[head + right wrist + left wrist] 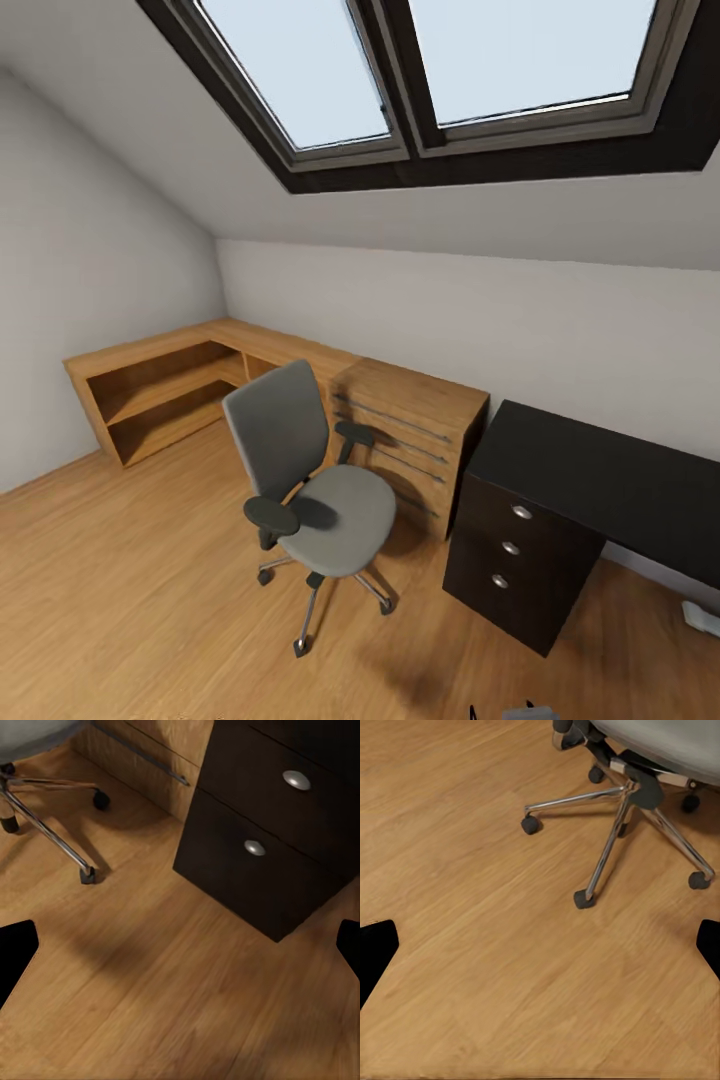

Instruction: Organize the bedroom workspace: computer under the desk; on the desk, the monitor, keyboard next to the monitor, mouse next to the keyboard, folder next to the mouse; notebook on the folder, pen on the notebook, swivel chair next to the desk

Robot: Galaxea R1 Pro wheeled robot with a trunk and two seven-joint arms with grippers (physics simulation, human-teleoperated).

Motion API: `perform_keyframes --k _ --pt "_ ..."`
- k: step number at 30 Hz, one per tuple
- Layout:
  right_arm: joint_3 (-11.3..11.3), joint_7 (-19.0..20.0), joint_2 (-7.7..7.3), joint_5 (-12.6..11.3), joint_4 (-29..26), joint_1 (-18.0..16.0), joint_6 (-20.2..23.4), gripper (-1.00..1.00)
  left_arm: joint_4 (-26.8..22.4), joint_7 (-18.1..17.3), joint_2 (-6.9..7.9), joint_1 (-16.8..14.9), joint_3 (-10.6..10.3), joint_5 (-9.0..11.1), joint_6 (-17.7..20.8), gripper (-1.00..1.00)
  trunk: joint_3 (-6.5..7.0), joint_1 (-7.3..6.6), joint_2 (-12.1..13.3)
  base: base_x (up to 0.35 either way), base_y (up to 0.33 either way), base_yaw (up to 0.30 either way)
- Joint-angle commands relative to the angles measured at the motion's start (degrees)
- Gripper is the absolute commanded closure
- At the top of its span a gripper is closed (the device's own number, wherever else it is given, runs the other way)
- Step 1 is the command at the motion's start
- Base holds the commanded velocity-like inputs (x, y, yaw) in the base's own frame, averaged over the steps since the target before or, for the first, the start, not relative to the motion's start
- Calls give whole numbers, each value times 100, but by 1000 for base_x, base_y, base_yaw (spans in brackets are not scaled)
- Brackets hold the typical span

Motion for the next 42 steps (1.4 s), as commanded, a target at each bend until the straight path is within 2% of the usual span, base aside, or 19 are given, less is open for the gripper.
perform_keyframes --k 1,42 --pt "49 -35 4 -19 13 -7 -6 -100 -8 24 -10 -2 -43 32 -8 -100 -13 1 -7 -2 1 262" --pt "46 -30 4 -24 -3 -6 2 -100 -8 41 -43 -2 -42 32 -5 -100 -173 1 -7 0 0 259"
